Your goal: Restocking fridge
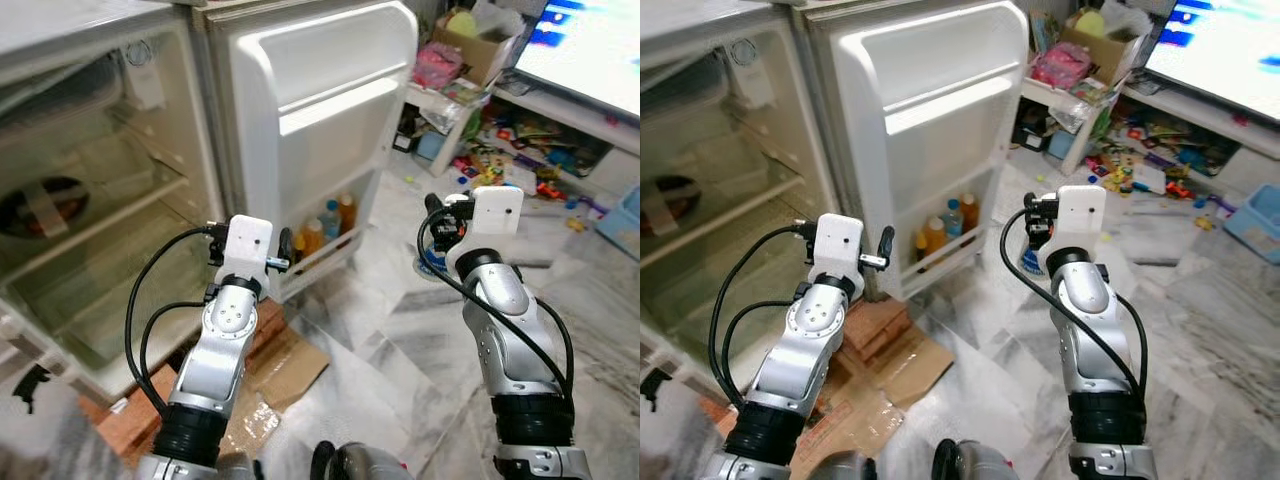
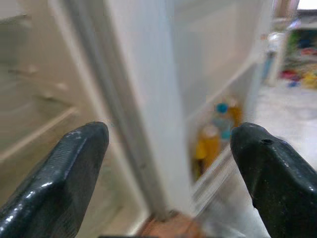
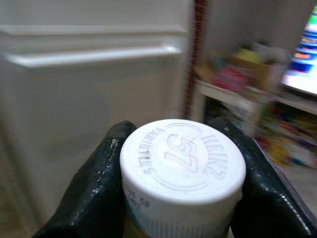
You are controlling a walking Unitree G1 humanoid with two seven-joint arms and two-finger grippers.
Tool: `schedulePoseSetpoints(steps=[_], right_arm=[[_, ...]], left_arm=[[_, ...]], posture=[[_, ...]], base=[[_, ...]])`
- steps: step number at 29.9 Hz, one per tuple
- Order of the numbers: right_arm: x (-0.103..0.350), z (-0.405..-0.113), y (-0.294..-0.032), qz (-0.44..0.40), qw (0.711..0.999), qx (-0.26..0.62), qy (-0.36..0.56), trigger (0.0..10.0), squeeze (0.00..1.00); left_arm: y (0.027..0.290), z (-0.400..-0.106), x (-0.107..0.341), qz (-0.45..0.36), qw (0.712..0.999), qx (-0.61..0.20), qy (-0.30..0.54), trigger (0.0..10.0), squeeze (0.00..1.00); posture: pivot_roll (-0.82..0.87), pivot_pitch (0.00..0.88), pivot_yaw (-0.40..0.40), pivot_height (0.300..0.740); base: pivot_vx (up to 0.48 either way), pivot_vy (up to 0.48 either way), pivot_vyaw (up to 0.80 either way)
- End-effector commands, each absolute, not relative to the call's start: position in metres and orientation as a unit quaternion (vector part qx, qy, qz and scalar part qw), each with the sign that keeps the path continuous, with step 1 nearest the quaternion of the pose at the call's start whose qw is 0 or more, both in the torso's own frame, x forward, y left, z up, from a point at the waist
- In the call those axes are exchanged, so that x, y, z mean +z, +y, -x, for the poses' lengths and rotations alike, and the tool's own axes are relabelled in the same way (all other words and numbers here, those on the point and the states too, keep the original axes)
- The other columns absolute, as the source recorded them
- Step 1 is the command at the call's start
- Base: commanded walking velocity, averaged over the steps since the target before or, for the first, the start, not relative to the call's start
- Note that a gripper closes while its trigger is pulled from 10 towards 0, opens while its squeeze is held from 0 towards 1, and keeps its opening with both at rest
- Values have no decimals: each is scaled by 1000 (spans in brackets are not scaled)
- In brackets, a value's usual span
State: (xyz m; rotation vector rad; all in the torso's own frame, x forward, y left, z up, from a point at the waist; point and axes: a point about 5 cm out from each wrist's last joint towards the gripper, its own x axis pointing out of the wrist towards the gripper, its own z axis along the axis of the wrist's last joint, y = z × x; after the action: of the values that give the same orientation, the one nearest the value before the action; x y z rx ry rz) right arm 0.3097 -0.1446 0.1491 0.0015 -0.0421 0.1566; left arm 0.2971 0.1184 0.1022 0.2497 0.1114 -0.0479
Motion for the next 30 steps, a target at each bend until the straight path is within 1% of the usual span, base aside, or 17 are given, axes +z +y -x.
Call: schedulePoseSetpoints(steps=[1, 2, 4, 8, 11, 18, 22, 30], right_arm=[[170, -314, -143, 13, 993, 98, -71, 10000, 0], [175, -316, -140, 25, 990, 110, -85, 10000, 0], [179, -316, -138, 19, 988, 116, -95, 10000, 0], [184, -317, -135, 21, 985, 130, -108, 10000, 0], [185, -314, -131, 12, 983, 147, -113, 10000, 0], [186, -314, -128, 21, 979, 159, -124, 10000, 0], [193, -316, -125, 25, 973, 176, -144, 10000, 0], [198, -316, -120, 33, 965, 205, -161, 10000, 0]], left_arm=[[114, -299, 107, -127, 991, -19, 48, 10000, 0], [116, -300, 107, -130, 990, -10, 49, 10000, 0], [117, -300, 106, -130, 990, -5, 52, 10000, 0], [124, -299, 105, -126, 990, 15, 55, 10000, 0], [132, -299, 103, -133, 989, 37, 60, 10000, 0], [135, -300, 104, -145, 986, 55, 61, 10000, 0], [138, -300, 104, -138, 986, 69, 60, 10000, 0], [149, -300, 106, -124, 985, 105, 63, 10000, 0]], posture=[[54, 0, -59, 740], [54, 0, -59, 740], [55, 0, -60, 740], [57, 0, -63, 740], [58, 0, -66, 740], [58, 0, -66, 740], [58, 0, -65, 740], [61, 0, -67, 740]], base=[[0, -461, 0], [0, -461, 0], [0, -461, 0], [0, -450, 794], [288, -380, 794], [301, -371, 788], [303, -367, 0], [470, 0, 0]])
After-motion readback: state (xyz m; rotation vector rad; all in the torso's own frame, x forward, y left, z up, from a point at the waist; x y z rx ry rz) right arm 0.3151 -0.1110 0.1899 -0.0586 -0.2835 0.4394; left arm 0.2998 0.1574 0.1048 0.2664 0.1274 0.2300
